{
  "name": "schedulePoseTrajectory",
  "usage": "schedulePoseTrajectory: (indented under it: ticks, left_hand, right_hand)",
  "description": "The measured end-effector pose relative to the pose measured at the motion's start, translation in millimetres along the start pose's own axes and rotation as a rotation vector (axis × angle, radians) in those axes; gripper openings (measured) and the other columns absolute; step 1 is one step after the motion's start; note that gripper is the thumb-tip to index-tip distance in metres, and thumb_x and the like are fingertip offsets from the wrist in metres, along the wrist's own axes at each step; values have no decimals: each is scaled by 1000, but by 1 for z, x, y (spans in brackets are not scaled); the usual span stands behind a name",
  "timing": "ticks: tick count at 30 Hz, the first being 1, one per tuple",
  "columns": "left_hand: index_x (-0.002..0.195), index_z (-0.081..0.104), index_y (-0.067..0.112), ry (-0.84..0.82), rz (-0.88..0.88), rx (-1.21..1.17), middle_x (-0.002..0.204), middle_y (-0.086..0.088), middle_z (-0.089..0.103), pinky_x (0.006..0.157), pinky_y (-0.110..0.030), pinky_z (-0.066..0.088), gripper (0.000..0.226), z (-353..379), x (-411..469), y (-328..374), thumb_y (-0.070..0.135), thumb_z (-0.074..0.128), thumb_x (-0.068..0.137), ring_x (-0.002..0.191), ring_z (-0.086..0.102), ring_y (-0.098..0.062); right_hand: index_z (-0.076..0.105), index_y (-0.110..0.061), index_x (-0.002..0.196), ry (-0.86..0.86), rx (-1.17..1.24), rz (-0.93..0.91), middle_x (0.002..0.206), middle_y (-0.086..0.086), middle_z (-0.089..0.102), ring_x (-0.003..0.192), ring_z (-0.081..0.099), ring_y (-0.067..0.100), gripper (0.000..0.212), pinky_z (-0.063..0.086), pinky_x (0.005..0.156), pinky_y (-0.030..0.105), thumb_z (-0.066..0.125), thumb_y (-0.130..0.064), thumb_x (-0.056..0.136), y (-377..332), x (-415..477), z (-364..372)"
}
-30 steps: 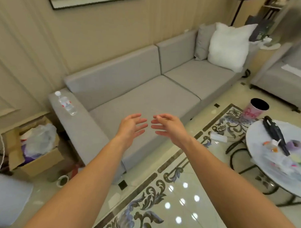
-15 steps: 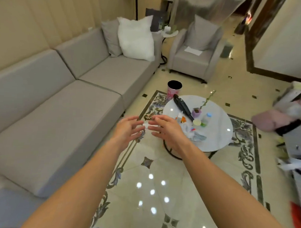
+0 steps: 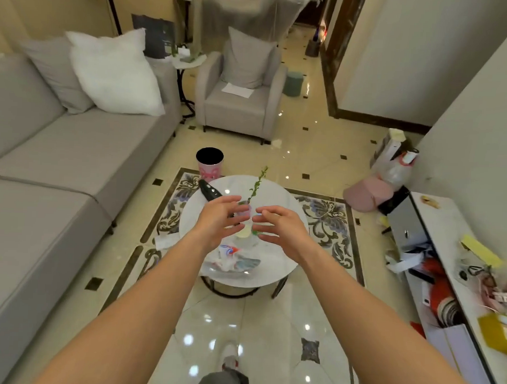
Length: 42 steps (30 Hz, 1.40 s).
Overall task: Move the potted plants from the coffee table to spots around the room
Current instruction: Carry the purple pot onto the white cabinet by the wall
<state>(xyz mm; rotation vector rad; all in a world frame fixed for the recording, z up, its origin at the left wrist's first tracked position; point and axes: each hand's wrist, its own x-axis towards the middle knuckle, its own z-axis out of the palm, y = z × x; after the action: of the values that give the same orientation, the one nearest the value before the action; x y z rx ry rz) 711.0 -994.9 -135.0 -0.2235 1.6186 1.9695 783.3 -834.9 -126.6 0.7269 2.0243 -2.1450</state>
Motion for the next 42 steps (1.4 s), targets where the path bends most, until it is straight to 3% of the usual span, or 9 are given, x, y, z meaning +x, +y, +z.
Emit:
schedulePoseTrajectory:
  ticks: [6,13,18,21,27,35,42]
  left_hand:
    - [128,62,14,19,-41,19,113,-8,76,97,-46,57,30,76,103,21,11,44,104,102,74,-28]
    - [125,64,17,138,-46,9,110,-5,77,91,-41,58,30,145,195,44,13,43,104,99,75,-25]
    - [125,64,16,325,-1,-106,109,-5,77,94,-40,58,30,196,244,48,14,42,104,99,75,-24]
    - [125,63,17,447,17,-195,111,-6,76,94,-40,58,29,226,263,43,14,43,105,100,74,-25]
    - [121,64,18,670,22,-373,108,-4,77,81,-34,60,26,245,289,27,10,47,103,90,76,-20]
    - [128,61,16,841,-41,-552,111,-4,76,91,-36,57,31,225,345,16,10,49,101,94,74,-20]
    - [130,60,14,963,-38,-660,115,-9,75,99,-43,55,32,221,378,15,7,47,102,101,74,-25]
  right_hand:
    - [69,-11,117,-19,-63,44,110,10,75,96,74,24,22,59,79,34,54,-21,104,-45,103,-74]
    - [68,-11,118,-126,-167,57,107,7,76,85,74,16,23,59,74,29,53,-21,104,-82,218,-145]
    - [69,-11,113,-289,-252,48,104,8,73,92,69,21,21,56,86,37,52,-17,104,-112,299,-189]
    - [70,-11,112,-394,-323,45,100,6,73,96,68,22,20,56,86,37,53,-16,104,-129,341,-205]
    - [71,-12,111,-588,-472,61,103,8,76,99,69,22,19,56,86,36,56,-10,99,-134,405,-207]
    - [72,-18,106,-767,-691,94,100,4,78,92,75,16,17,59,79,32,57,-16,99,-125,476,-189]
    - [72,-19,106,-852,-716,69,98,2,77,93,73,18,17,57,71,27,57,-14,100,-152,546,-147]
